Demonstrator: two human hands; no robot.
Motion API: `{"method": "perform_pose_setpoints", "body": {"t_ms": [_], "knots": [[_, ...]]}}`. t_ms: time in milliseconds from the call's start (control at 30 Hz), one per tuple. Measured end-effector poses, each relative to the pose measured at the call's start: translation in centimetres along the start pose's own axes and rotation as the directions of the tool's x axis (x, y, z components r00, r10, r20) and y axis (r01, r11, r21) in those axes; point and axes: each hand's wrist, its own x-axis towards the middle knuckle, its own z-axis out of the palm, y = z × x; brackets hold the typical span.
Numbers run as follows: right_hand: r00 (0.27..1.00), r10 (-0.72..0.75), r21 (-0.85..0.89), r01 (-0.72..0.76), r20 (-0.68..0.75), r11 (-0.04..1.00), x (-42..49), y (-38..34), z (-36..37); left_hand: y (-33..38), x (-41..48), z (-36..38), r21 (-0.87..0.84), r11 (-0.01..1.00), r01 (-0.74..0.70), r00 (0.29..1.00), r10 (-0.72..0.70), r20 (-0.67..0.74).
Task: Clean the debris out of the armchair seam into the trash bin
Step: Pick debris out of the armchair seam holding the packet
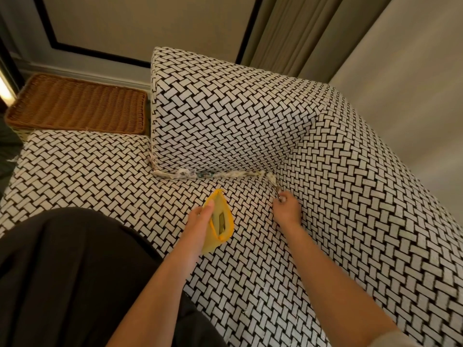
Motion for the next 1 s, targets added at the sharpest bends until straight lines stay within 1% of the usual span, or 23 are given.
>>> {"method": "perform_pose_setpoints", "body": {"t_ms": [167, 267, 400, 500, 567, 667, 733, 800, 900, 1000], "knots": [[0.995, 0.064, -0.12, -0.055, 0.074, 0.991, 3.1, -1.2, 0.4, -0.2, 0.0, -0.2, -0.003, 1.0, -0.01, 1.0, 0.01, 0.012], [0.983, 0.119, -0.184, -0.092, 0.138, 0.979, 4.2, -1.3, 0.6, -0.2, 0.1, -0.2, -0.001, 1.0, -0.017, 1.0, 0.017, 0.023], [0.959, 0.184, -0.314, -0.111, 0.215, 0.943, 4.8, -2.1, 0.6, -0.2, 0.0, -0.1, 0.0, 1.0, -0.015, 0.999, 0.015, 0.033], [0.909, 0.289, -0.318, -0.191, 0.299, 0.929, 5.2, -2.9, 0.2, -0.1, 0.0, -0.1, 0.006, 1.0, -0.014, 0.999, 0.014, 0.041], [0.894, 0.319, -0.312, -0.22, 0.315, 0.924, 5.3, -3.1, 0.1, -0.2, 0.1, -0.2, 0.011, 1.0, -0.02, 0.999, 0.02, 0.042], [0.923, 0.281, -0.245, -0.218, 0.264, 0.945, 5.3, -2.7, 0.4, -0.2, 0.0, -0.2, 0.003, 1.0, -0.024, 0.998, 0.023, 0.05], [0.952, 0.234, -0.181, -0.2, 0.196, 0.963, 5.1, -2.0, 0.8, -0.1, 0.0, -0.2, 0.017, 0.999, -0.029, 0.998, 0.028, 0.058], [0.975, 0.182, -0.156, -0.161, 0.127, 0.974, 4.9, -1.4, 0.9, -0.2, 0.1, -0.2, 0.021, 0.999, -0.033, 0.998, 0.032, 0.058], [0.997, 0.066, -0.213, -0.056, 0.04, 0.975, 3.9, -0.8, 1.1, -0.1, 0.1, -0.1, 0.02, 0.999, -0.03, 0.998, 0.029, 0.057], [0.998, -0.029, -0.274, 0.014, -0.05, 0.962, 2.6, -0.2, 1.3, 0.0, -0.2, 0.0, 0.026, 1.0, -0.015, 0.999, 0.013, 0.051]]}}
